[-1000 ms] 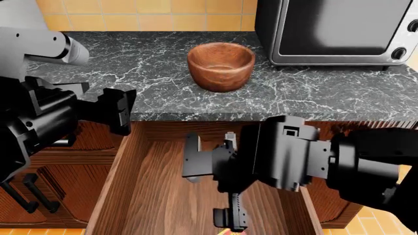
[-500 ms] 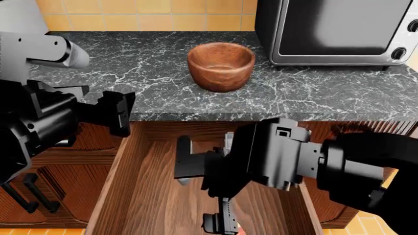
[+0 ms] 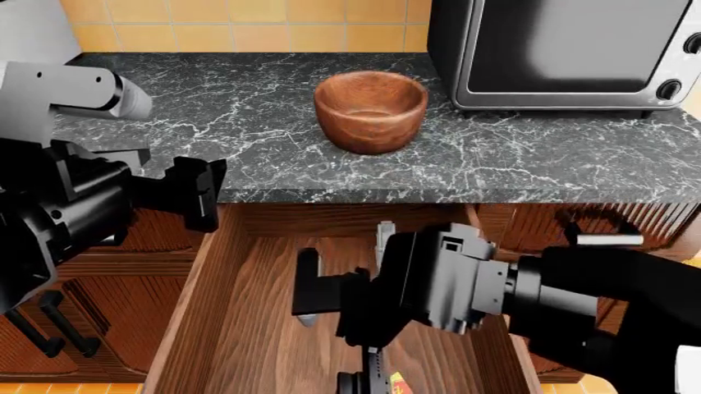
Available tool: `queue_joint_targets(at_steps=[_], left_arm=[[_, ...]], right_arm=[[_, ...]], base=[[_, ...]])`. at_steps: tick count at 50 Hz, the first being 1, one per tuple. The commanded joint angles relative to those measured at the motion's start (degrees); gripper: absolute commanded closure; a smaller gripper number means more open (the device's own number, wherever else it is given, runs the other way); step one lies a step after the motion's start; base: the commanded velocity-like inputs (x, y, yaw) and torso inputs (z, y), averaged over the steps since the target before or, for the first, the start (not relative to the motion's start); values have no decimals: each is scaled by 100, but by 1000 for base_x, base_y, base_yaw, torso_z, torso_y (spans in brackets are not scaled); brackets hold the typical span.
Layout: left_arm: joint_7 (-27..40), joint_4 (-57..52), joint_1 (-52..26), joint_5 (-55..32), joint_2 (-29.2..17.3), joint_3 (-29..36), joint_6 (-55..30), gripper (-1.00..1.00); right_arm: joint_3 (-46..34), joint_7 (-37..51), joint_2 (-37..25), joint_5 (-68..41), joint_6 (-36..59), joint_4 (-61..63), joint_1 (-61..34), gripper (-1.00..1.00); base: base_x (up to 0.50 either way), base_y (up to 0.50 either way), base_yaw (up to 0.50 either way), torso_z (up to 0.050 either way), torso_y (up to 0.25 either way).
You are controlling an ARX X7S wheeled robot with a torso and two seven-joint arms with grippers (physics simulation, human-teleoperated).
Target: Place the bar in the bowl and close the drawer.
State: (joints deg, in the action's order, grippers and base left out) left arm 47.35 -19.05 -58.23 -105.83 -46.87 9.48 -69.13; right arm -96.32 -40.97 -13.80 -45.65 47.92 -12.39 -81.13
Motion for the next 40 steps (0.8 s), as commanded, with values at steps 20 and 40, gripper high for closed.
queue_joint_targets(at_steps=[20, 40], left_arm=[[-141, 1, 144, 92, -82, -11, 113, -100], [-488, 31, 469, 319, -188, -184, 267, -100]], right_arm=[[-473, -137, 239, 130, 90, -162, 509, -100], [-919, 156, 749, 625, 166, -947, 965, -100]], base=[[0, 0, 0, 0, 0], [0, 0, 0, 0, 0]])
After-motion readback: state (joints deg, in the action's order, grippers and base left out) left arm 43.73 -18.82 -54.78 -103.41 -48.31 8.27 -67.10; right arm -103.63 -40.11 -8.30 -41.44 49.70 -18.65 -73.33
